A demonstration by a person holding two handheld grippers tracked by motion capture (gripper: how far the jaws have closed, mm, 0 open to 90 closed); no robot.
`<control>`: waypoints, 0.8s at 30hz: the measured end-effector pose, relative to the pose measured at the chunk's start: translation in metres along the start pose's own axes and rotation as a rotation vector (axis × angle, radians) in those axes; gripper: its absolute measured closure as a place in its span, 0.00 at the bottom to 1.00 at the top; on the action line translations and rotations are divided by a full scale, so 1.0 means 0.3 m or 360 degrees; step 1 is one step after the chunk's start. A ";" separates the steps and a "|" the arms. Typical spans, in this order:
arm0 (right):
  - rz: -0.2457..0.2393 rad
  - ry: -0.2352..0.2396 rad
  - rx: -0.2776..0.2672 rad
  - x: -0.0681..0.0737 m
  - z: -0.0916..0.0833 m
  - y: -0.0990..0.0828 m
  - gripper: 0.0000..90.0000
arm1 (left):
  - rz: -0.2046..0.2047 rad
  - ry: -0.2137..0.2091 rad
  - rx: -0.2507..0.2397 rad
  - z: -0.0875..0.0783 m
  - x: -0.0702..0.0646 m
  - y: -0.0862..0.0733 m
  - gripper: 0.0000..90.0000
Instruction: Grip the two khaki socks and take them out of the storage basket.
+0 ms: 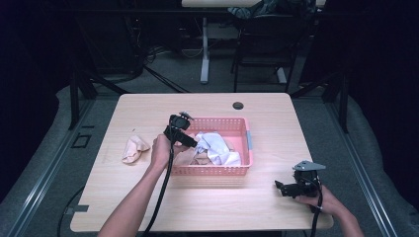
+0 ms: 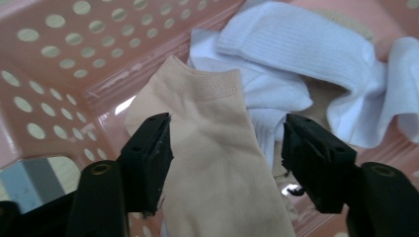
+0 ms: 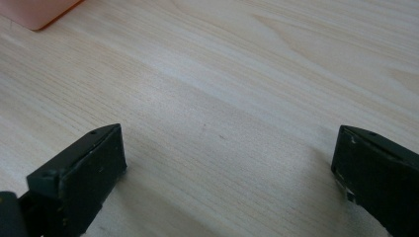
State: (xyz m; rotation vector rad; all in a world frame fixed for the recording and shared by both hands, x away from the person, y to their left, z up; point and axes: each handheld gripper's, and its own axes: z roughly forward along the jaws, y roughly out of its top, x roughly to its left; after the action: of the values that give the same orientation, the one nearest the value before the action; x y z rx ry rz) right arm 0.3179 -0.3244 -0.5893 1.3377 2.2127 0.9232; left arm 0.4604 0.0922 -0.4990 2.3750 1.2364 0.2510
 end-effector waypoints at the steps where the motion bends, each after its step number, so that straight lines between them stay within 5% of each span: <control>1: -0.0001 0.0000 0.0000 0.000 0.000 0.000 0.00 | -0.0005 0.0008 0.0017 0.009 0.002 0.001 0.44; 14: 0.0000 0.0001 0.0000 0.000 0.000 0.000 0.00 | 0.0011 0.0017 0.0183 0.072 -0.009 0.012 0.50; 24: 0.0000 0.0001 0.0000 0.000 0.000 0.000 0.00 | -0.0016 0.0031 0.0209 0.090 -0.016 0.017 0.53</control>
State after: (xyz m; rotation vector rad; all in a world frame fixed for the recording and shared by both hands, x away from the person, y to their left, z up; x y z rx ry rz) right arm 0.3179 -0.3245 -0.5893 1.3372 2.2129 0.9236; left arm 0.4710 0.0776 -0.5204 2.4818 1.3102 0.1954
